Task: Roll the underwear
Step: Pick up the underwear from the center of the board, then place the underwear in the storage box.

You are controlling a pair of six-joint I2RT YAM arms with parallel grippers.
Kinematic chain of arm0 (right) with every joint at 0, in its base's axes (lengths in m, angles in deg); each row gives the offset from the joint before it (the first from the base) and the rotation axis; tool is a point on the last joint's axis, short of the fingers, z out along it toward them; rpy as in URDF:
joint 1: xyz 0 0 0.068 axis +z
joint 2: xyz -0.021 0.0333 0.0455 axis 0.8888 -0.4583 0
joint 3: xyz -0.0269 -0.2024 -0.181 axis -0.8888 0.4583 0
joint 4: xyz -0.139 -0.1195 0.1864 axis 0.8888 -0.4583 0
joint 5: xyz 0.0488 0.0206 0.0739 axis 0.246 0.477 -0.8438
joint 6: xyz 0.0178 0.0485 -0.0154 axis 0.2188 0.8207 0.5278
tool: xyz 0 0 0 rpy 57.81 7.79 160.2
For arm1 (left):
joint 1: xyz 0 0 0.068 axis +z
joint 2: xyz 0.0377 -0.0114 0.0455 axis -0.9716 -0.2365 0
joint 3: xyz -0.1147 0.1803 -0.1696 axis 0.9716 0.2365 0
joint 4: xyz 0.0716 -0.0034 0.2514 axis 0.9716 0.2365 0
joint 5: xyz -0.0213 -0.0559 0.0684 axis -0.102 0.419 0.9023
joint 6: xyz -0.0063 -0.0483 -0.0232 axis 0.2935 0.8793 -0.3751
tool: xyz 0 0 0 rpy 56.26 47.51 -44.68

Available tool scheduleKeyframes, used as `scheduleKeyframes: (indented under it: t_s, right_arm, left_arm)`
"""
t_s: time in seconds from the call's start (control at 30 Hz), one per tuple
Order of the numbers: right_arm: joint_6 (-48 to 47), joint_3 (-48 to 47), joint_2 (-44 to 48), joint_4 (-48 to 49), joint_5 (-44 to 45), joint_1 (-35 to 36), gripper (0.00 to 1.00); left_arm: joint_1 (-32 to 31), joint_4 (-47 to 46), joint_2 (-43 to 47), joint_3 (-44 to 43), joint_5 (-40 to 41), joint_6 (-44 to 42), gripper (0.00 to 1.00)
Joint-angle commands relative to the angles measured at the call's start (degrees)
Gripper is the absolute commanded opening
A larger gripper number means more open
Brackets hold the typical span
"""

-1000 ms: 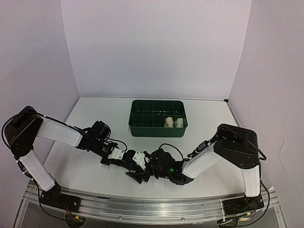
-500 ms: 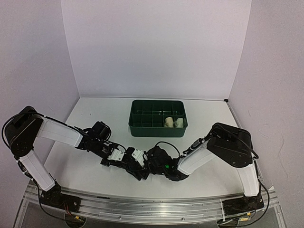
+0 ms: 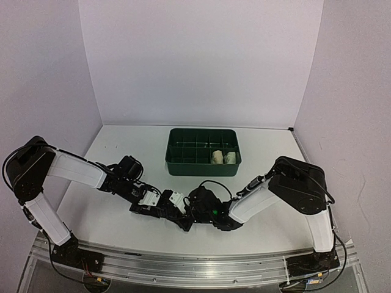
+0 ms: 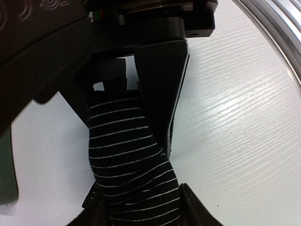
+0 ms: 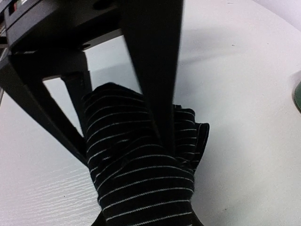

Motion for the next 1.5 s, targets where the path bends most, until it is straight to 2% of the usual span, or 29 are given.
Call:
scheduleKeyframes:
  t_s: [0.0,0.1,0.2,0.3,0.47,0.67,0.8,0.93,1.07,1.17,1.47]
  right_arm:
    - [0.87,2.28,3.59,-8.21,2.82,-0.17,0.07]
    - [2.94,4.37,6.43,-9.09,5.41,-0.19,0.00]
    - [7.23,6.12,9.78,-11.07,8.51,-0.74,0.00]
    - [10.01,5.75,13.44,-16.58,11.59,-1.68,0.00]
    - [13.18,-1.28,18.69,-31.28,17.05,-4.15,0.00]
    - [18.36,-14.52,21.23,-50.44,29.07,-8.76,0.00]
    - [18.74,-24.83,17.47,-57.45,33.54,-11.46,0.00]
    - [18.71,-36.03,9.64,-64.79,36.78,-13.25,0.00]
    - [21.58,-40.06,5.73,-66.22,37.50,-15.23,0.00]
    - [20.37,-43.51,2.96,-66.30,37.53,-16.31,0.00]
    - [21.84,-48.57,-3.21,-67.76,33.36,-17.62,0.00]
  left_arm:
    - [-0.75,4.96,0.83,-3.19,-0.04,5.29,0.55]
    - [0.96,7.36,2.94,-5.27,-0.78,8.10,0.68]
    - [3.24,9.86,6.19,-6.66,-2.29,8.57,0.81]
    - [5.07,10.83,10.07,-7.24,-3.55,8.66,0.89]
    - [9.03,10.27,12.46,-10.64,-3.98,17.55,0.90]
    - [11.57,4.73,13.78,-9.92,1.60,30.45,0.91]
    - [11.64,1.35,15.16,-7.79,4.15,35.68,0.92]
    - [11.64,0.33,16.22,-6.06,3.83,37.60,0.92]
    - [11.65,-0.09,17.25,-4.77,3.93,37.70,0.92]
    - [11.65,-0.83,17.62,-3.54,3.87,37.85,0.92]
    - [11.63,-1.67,17.83,-2.41,3.71,37.98,0.92]
